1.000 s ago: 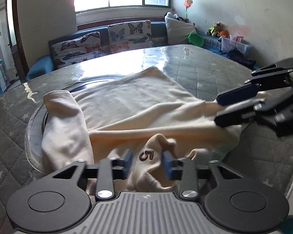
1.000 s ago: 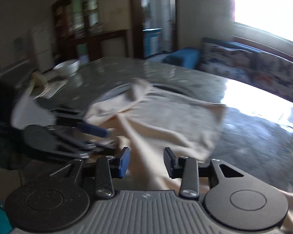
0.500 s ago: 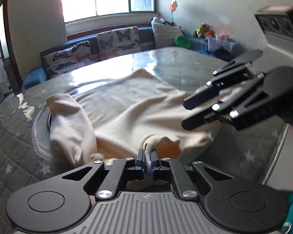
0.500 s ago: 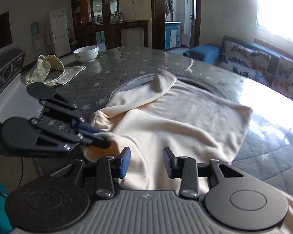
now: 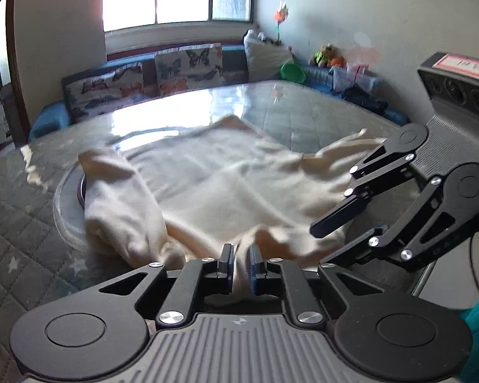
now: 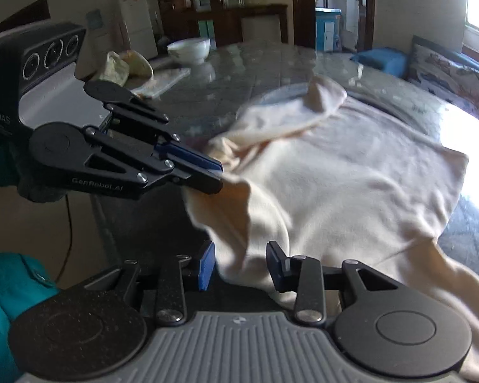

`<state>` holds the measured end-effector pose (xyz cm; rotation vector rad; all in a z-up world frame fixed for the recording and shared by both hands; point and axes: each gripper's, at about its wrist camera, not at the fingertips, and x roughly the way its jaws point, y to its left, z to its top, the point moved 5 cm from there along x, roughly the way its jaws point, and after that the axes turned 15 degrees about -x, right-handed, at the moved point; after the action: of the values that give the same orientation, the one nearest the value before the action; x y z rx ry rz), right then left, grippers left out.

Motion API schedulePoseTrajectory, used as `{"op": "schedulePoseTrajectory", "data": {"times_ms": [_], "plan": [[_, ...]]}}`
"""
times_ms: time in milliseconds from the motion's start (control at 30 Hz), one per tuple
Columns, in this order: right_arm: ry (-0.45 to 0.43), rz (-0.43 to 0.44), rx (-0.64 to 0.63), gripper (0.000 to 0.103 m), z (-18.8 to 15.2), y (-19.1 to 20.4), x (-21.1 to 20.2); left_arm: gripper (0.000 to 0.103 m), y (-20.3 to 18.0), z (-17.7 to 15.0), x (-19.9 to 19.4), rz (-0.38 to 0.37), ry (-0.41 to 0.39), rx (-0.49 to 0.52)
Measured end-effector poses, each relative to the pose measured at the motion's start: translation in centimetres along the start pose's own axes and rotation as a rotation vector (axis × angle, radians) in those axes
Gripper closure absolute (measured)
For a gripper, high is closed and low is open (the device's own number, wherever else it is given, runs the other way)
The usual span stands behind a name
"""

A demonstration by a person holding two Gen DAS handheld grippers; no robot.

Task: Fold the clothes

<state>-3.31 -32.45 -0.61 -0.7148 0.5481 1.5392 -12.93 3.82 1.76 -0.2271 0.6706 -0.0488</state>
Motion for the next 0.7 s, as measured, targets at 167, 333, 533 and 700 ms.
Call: {"op": "schedulePoseTrajectory", "data": {"times_ms": [167, 333, 533, 700], "plan": [[-0.065, -0.061, 0.056, 0.067, 1.3, -1.9, -0.4, 0.091, 1.2, 1.7, 0.0, 0.036, -0.044, -0.025], [-0.056, -0.116, 0.088, 0.067, 1.5, -3.3, 1.9, 0.091, 3.2, 3.1, 1.7, 0.108, -0.043, -0.073], [-0.006, -0.06, 0.061, 0.067, 0.7, -2.1, 4.4, 0.077, 6.6, 6.8, 4.5, 0.239, -0.062, -0.13], [-0.014, -0.052, 0.051, 0.067, 0.6, -1.8, 4.6, 0.067, 9.1, 10.0, 8.8, 0.307, -0.056, -0.153]]}}
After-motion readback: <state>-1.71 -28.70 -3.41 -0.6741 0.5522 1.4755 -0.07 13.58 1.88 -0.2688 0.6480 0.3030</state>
